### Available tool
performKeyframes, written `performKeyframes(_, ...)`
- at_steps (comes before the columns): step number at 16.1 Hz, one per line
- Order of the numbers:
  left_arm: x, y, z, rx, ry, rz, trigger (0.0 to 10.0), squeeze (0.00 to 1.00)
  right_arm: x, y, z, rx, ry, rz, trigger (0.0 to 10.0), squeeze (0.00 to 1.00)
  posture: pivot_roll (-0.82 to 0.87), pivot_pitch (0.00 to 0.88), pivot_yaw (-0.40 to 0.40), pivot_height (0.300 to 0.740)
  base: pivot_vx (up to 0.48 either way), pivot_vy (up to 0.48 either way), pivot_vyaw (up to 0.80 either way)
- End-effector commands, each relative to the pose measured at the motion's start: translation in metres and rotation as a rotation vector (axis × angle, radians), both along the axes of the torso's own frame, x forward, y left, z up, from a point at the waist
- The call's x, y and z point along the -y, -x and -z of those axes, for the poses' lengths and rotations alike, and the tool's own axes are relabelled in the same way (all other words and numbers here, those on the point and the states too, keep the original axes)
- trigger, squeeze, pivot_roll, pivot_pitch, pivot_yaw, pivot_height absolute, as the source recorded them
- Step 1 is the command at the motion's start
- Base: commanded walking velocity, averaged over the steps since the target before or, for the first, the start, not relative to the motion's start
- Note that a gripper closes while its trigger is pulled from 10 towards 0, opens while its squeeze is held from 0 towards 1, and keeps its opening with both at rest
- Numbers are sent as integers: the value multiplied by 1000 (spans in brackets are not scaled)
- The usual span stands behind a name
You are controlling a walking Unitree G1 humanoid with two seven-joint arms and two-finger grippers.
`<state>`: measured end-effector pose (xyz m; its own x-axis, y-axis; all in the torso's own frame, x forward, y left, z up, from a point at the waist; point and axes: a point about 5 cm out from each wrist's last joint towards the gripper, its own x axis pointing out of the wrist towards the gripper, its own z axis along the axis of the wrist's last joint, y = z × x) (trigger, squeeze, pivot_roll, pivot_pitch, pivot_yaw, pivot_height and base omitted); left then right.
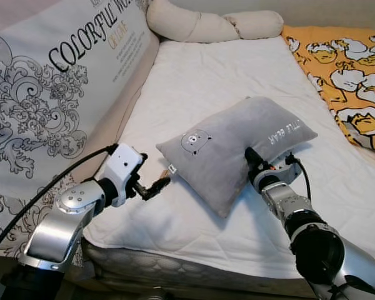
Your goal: Clean up the room
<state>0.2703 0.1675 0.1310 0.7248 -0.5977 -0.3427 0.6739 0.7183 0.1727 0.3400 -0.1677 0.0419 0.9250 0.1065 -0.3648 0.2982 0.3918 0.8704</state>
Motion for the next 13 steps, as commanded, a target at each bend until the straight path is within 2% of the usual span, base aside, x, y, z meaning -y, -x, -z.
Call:
performKeyframes(1, 0, -2, 0, -4, -7, 10, 10000, 0, -5, -4, -4, -11, 31, -28, 0, 0, 82, 0, 109, 740, 0, 0, 0)
performKeyframes(3, 1, -3, 1, -8, -7, 17, 10000, 0, -8, -5, -4, -23, 75, -60, 0, 0, 72, 0, 115, 740, 0, 0, 0)
performKeyframes(8, 1, -4, 3, -18, -13, 31, 10000, 0, -10, -8, -8, -11, 75, -61, 0, 0, 65, 0, 120, 740, 0, 0, 0)
performKeyframes(10, 1, -4, 3, -16, -14, 30, 10000, 0, -14, -12, -15, 30, 116, -99, 0, 0, 67, 0, 118, 740, 0, 0, 0)
performKeyframes(13, -1, -5, 2, -8, -15, 18, 10000, 0, -19, -20, -27, 77, 115, -119, 0, 0, 72, 0, 113, 740, 0, 0, 0)
